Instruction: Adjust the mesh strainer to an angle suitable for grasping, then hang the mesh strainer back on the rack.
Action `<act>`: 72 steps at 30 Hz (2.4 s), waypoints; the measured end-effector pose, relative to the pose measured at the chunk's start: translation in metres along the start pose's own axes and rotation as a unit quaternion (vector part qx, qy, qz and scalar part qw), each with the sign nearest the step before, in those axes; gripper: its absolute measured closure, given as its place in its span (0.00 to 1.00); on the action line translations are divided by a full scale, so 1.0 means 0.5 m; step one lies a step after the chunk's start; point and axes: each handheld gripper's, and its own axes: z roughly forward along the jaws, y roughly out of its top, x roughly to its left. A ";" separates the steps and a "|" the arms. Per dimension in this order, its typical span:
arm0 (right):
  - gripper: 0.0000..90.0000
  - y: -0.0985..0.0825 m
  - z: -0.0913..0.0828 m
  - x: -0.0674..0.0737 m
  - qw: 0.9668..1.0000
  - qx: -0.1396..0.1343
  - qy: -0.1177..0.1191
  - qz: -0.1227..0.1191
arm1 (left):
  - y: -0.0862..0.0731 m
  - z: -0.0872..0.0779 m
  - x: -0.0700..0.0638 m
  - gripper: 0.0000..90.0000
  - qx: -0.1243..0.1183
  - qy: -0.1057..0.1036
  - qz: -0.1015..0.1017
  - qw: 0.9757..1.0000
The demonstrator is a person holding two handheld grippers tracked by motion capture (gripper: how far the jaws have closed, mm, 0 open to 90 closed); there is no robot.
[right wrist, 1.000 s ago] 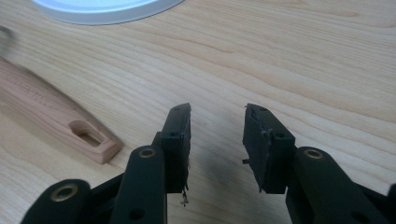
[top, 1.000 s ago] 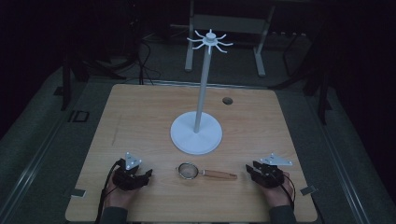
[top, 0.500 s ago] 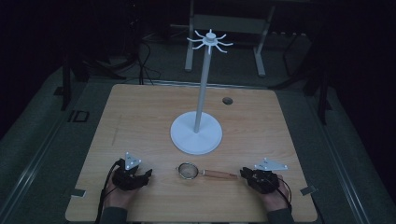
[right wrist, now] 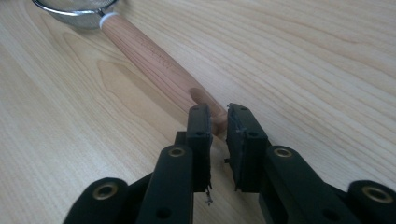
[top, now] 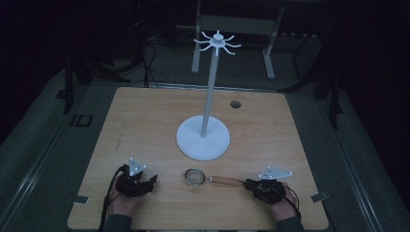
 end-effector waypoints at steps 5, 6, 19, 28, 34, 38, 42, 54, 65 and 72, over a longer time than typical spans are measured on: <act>0.91 0.013 0.018 -0.003 1.000 0.002 -0.010 0.006 | 0.000 -0.002 0.003 0.44 -0.005 0.000 -0.005 1.000; 0.92 0.017 0.022 -0.005 1.000 0.001 -0.011 0.008 | 0.001 -0.002 0.002 0.44 -0.006 -0.001 -0.005 1.000; 0.96 0.072 0.085 -0.009 1.000 -0.010 -0.009 0.009 | 0.034 -0.015 -0.013 0.45 -0.019 -0.032 -0.001 0.999; 0.93 0.080 0.071 -0.020 0.999 -0.034 -0.020 0.021 | 0.090 -0.011 -0.036 0.47 -0.029 -0.051 0.024 0.998; 0.90 0.080 0.039 -0.042 0.998 -0.049 -0.034 0.036 | 0.134 -0.007 -0.051 0.48 -0.030 -0.064 0.040 0.997; 0.85 0.080 0.025 -0.048 0.997 -0.053 -0.050 0.035 | 0.161 -0.005 -0.069 0.50 -0.029 -0.072 0.062 0.995; 0.83 0.080 0.015 -0.053 0.996 -0.055 -0.061 0.036 | 0.186 0.000 -0.085 0.50 -0.024 -0.081 0.079 0.993; 0.75 0.078 0.009 -0.062 0.994 -0.046 -0.088 0.035 | 0.231 0.029 -0.119 0.53 0.010 -0.118 0.109 0.987; 0.69 0.076 0.008 -0.064 0.993 -0.043 -0.102 0.034 | 0.255 0.055 -0.147 0.57 0.048 -0.140 0.142 0.979; 0.67 0.074 0.006 -0.067 0.993 -0.041 -0.106 0.033 | 0.265 0.076 -0.169 0.58 0.080 -0.149 0.171 0.971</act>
